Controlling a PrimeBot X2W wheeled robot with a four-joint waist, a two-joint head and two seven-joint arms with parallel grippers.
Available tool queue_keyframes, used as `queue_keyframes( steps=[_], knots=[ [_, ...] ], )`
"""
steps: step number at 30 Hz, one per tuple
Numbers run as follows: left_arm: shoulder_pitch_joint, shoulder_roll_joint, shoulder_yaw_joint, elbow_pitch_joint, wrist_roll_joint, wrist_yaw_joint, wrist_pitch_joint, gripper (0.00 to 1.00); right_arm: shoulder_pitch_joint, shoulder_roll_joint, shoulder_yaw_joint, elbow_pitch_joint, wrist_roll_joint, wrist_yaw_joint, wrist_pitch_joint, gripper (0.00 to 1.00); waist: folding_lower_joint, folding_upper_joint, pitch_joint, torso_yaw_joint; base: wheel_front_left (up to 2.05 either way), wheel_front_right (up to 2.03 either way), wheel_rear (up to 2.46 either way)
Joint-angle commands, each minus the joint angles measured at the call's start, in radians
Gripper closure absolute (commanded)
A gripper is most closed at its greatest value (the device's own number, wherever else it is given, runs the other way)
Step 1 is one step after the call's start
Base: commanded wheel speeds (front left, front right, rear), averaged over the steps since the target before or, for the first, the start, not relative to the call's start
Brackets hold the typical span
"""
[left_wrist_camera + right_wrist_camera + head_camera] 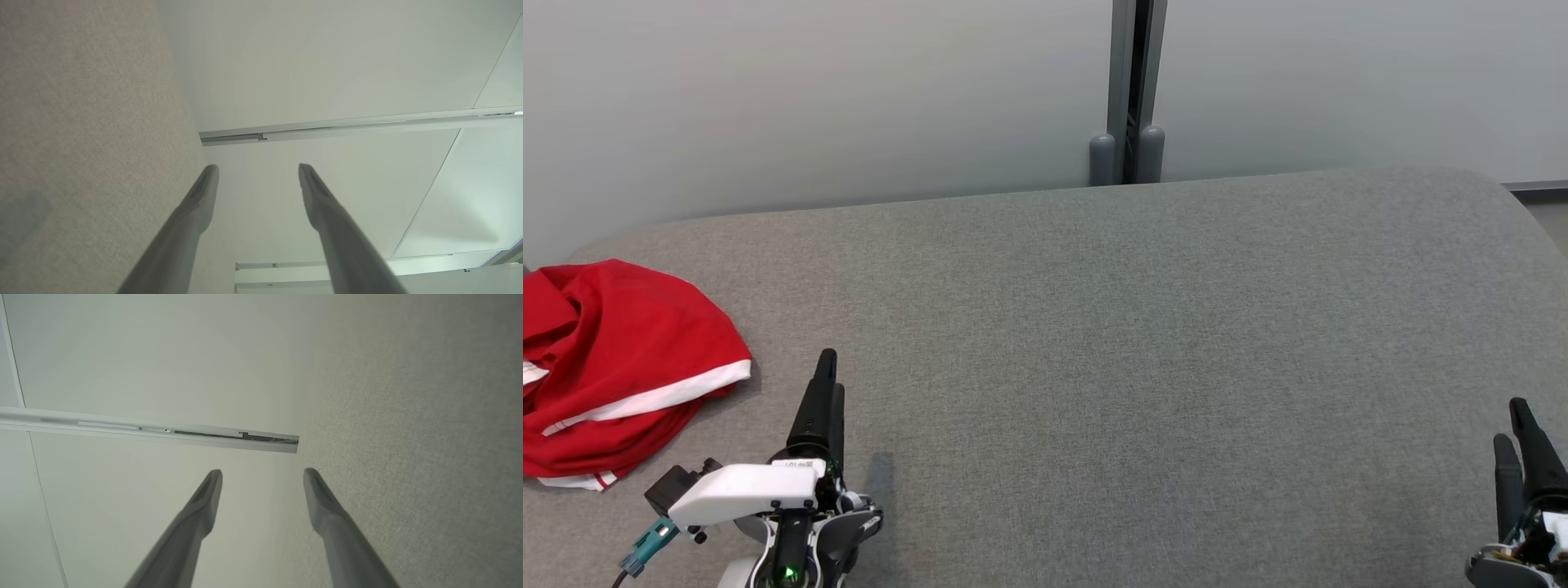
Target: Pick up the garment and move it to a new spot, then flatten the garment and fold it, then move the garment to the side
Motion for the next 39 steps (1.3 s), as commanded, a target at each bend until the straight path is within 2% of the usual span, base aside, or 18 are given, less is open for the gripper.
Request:
queue_keyframes(
  steps=[1, 11, 23, 27, 31, 39],
  knots=[
    [-0.012, 0.003, 0.012, -0.026, 0.015, -0.001, -0.005, 0.0, -0.029, -0.016, 0.008, -0.015, -0.026, 0.0, -0.012, 0.0, 0.0, 0.0, 0.0, 0.001, 0.0, 0.0, 0.0],
    [0.014, 0.004, 0.081, -0.073, 0.121, -0.001, -0.034, 0.0, -0.064, -0.033, 0.073, -0.022, -0.226, 0.001, -0.067, 0.0, 0.0, 0.0, -0.001, 0.009, 0.0, 0.0, 0.0],
    [0.043, 0.005, 0.151, -0.161, 0.283, -0.001, -0.063, 0.0, -0.102, -0.044, 0.14, -0.116, -0.531, 0.001, -0.125, 0.0, 0.0, 0.0, 0.0, 0.021, 0.0, 0.0, 0.0],
    [0.056, 0.006, 0.162, -0.219, 0.392, 0.0, -0.075, 0.0, -0.102, -0.04, 0.171, -0.154, -0.655, 0.001, -0.147, 0.0, 0.0, 0.0, 0.001, 0.025, 0.0, 0.0, 0.0],
    [0.062, 0.006, 0.157, -0.257, 0.47, 0.012, -0.082, 0.0, -0.096, -0.035, 0.184, -0.164, -0.717, 0.001, -0.159, 0.0, 0.0, 0.0, 0.002, 0.026, 0.0, 0.0, 0.0],
    [0.089, 0.007, 0.083, -0.351, 0.695, 0.059, -0.098, 0.0, -0.084, -0.03, 0.215, -0.185, -0.862, 0.001, -0.192, 0.0, 0.0, 0.0, 0.005, 0.026, 0.0, 0.0, 0.0]
  ],
)
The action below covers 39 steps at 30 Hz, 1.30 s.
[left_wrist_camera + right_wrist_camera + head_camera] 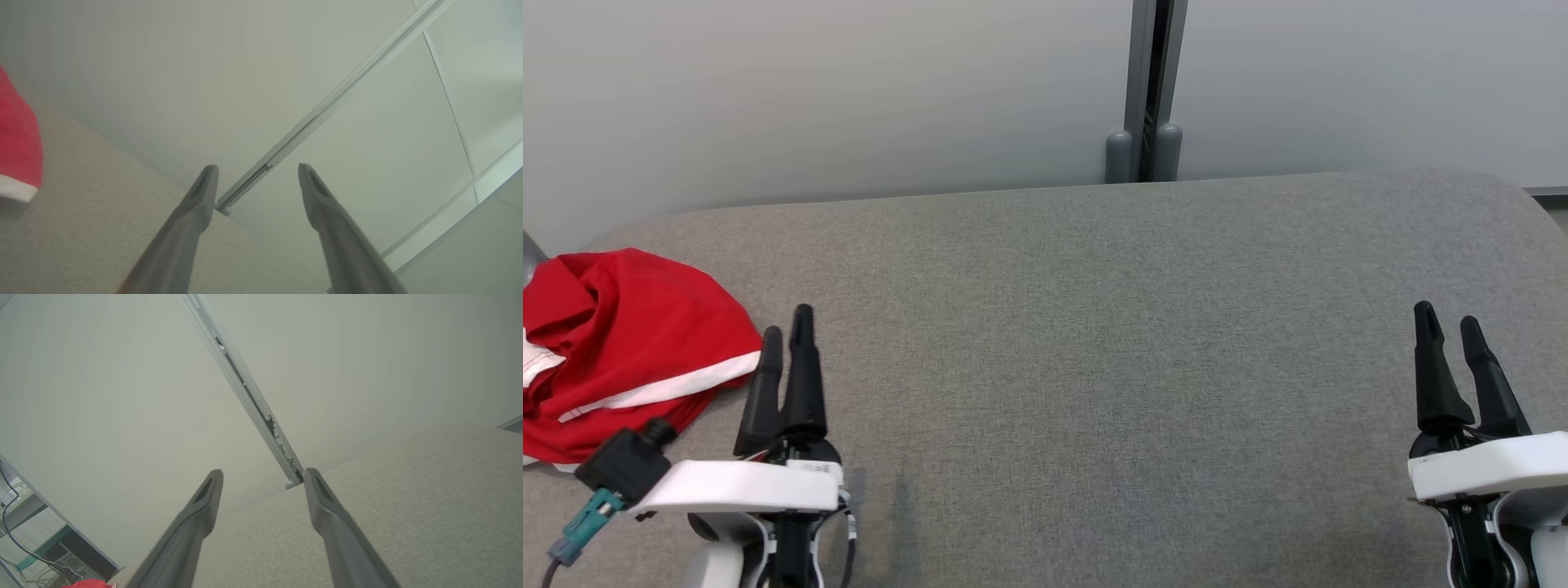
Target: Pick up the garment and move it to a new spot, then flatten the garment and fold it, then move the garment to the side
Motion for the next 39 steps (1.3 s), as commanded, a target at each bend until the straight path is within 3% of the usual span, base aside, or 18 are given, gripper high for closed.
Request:
queue_keyframes(
  steps=[1, 23, 39],
  knots=[
    [-0.005, 0.004, -0.014, -0.027, 0.051, 0.008, -0.007, 0.0, -0.008, -0.007, 0.003, -0.015, -0.031, 0.0, -0.014, 0.0, 0.0, 0.0, 0.001, -0.001, 0.0, 0.0, 0.0],
    [0.025, 0.009, -0.193, -0.03, 0.585, 0.175, -0.048, 0.0, -0.023, -0.007, 0.064, 0.014, -0.258, 0.0, -0.092, 0.0, 0.0, 0.0, 0.022, -0.007, 0.0, 0.0, 0.0],
    [0.031, 0.05, -0.275, -0.02, 0.744, 0.294, -0.07, 0.0, -0.019, -0.01, 0.109, 0.051, -0.377, 0.0, -0.135, 0.0, 0.0, 0.0, 0.024, -0.004, 0.0, 0.0, 0.0]
  ],
)
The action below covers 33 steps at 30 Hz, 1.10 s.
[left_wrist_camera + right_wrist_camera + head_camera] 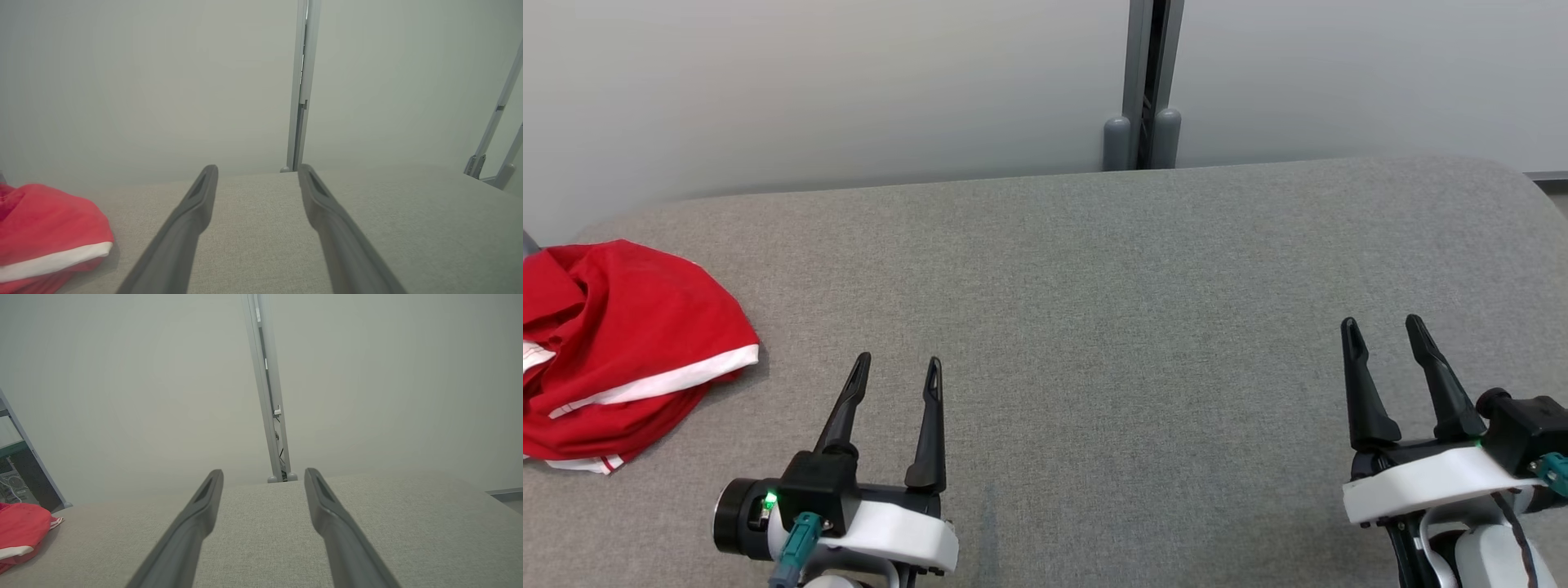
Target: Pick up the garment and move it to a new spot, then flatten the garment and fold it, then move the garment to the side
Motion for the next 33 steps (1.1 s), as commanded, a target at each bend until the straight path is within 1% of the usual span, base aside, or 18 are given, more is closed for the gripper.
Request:
queue_keyframes(
  steps=[1, 4, 9, 21, 28, 33],
  knots=[
    [-0.001, 0.008, 0.0, -0.01, 0.019, 0.009, -0.007, 0.0, -0.011, -0.009, 0.004, -0.002, -0.017, 0.0, -0.009, 0.0, 0.0, 0.0, 0.0, 0.0, 0.0, 0.0, 0.0],
    [0.004, 0.008, -0.002, -0.018, 0.029, 0.023, -0.01, 0.0, -0.012, -0.01, 0.012, 0.0, -0.038, 0.0, -0.017, 0.0, 0.0, 0.0, 0.001, 0.001, 0.0, 0.0, 0.0],
    [0.016, 0.0, 0.014, -0.029, 0.031, 0.027, -0.019, 0.0, -0.012, -0.01, 0.021, 0.004, -0.057, 0.0, -0.031, 0.0, 0.0, 0.0, 0.005, 0.001, 0.0, 0.0, 0.0],
    [0.045, -0.029, 0.083, -0.028, 0.049, -0.018, -0.033, 0.0, -0.005, -0.012, 0.038, 0.041, -0.029, 0.0, -0.06, 0.0, 0.0, 0.0, 0.013, 0.001, 0.0, 0.0, 0.0],
    [0.063, -0.036, 0.102, 0.006, 0.054, -0.055, -0.041, 0.0, -0.008, -0.013, 0.042, 0.08, -0.057, 0.0, -0.077, 0.0, 0.0, 0.0, 0.014, -0.003, 0.0, 0.0, 0.0],
    [0.06, -0.036, 0.093, 0.018, 0.05, -0.05, -0.045, 0.0, -0.017, -0.013, 0.049, 0.093, -0.072, 0.0, -0.083, 0.0, 0.0, 0.0, 0.015, -0.007, 0.0, 0.0, 0.0]
  ],
)
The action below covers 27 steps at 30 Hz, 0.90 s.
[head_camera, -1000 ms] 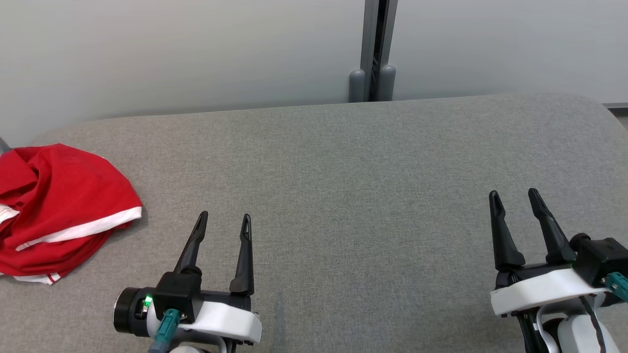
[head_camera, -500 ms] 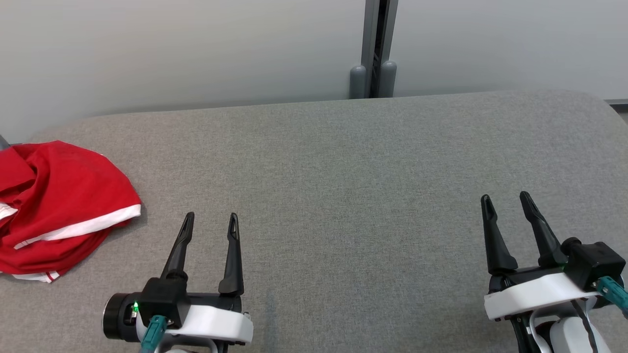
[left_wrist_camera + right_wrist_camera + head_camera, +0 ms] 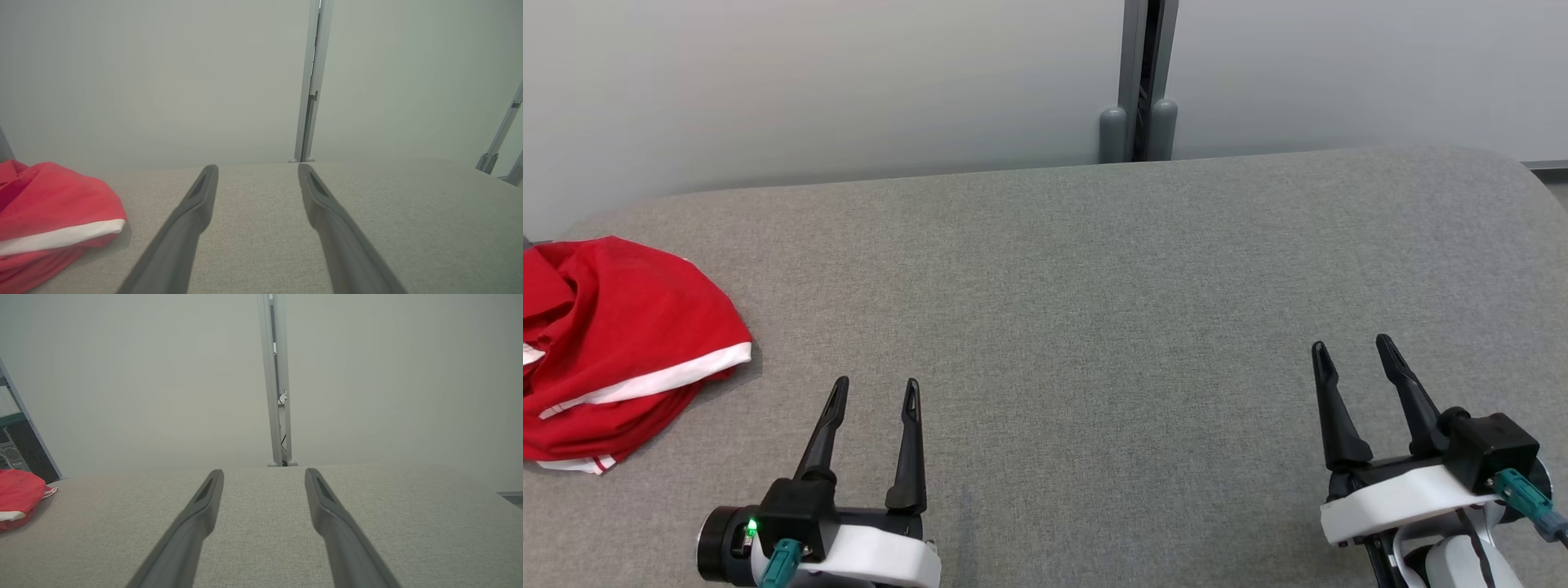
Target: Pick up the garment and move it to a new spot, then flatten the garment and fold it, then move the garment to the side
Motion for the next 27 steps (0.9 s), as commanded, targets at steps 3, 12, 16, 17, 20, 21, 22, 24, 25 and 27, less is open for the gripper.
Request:
queue_keyframes(
  steps=[3, 12, 16, 17, 20, 21, 22, 24, 25, 27],
  knots=[
    [-0.006, 0.003, -0.004, 0.009, -0.008, 0.001, -0.005, 0.0, -0.014, -0.008, -0.003, 0.007, 0.002, 0.0, -0.006, 0.0, 0.0, 0.0, 0.001, -0.001, 0.0, 0.0, 0.0],
    [-0.004, 0.003, -0.011, 0.015, -0.011, 0.0, -0.005, 0.0, -0.009, -0.008, -0.006, 0.019, 0.018, 0.0, -0.005, 0.0, 0.0, 0.0, -0.004, -0.001, 0.0, 0.0, 0.0],
    [0.003, 0.003, -0.011, 0.014, -0.01, 0.0, -0.005, 0.0, -0.005, -0.008, -0.004, 0.02, 0.023, 0.0, -0.005, 0.0, 0.0, 0.0, -0.007, -0.002, 0.0, 0.0, 0.0],
    [0.003, 0.003, -0.011, 0.013, -0.009, 0.0, -0.005, 0.0, -0.004, -0.008, -0.003, 0.02, 0.025, 0.0, -0.005, 0.0, 0.0, 0.0, -0.007, -0.003, 0.0, 0.0, 0.0],
    [0.004, 0.003, -0.013, 0.011, -0.008, -0.002, -0.005, 0.0, -0.002, -0.008, -0.003, 0.02, 0.025, 0.0, -0.005, 0.0, 0.0, 0.0, -0.006, -0.002, 0.0, 0.0, 0.0],
    [0.004, 0.003, -0.013, 0.01, -0.009, -0.001, -0.005, 0.0, -0.002, -0.008, -0.003, 0.019, 0.025, 0.0, -0.005, 0.0, 0.0, 0.0, -0.005, -0.002, 0.0, 0.0, 0.0],
    [0.003, 0.003, -0.014, 0.01, -0.009, -0.001, -0.005, 0.0, -0.002, -0.008, -0.004, 0.019, 0.024, 0.0, -0.005, 0.0, 0.0, 0.0, -0.003, -0.001, 0.0, 0.0, 0.0],
    [0.0, 0.003, -0.016, 0.009, -0.01, 0.0, -0.005, 0.0, -0.002, -0.008, -0.005, 0.018, 0.024, 0.0, -0.005, 0.0, 0.0, 0.0, 0.001, 0.002, 0.0, 0.0, 0.0],
    [-0.002, 0.003, -0.018, 0.01, -0.009, -0.001, -0.005, 0.0, -0.002, -0.008, -0.005, 0.018, 0.024, 0.0, -0.005, 0.0, 0.0, 0.0, 0.002, 0.005, 0.0, 0.0, 0.0],
    [-0.007, 0.003, -0.02, 0.014, -0.008, 0.0, -0.005, 0.0, 0.001, -0.008, -0.003, 0.017, 0.024, 0.0, -0.005, 0.0, 0.0, 0.0, 0.003, 0.015, 0.0, 0.0, 0.0]
  ],
)
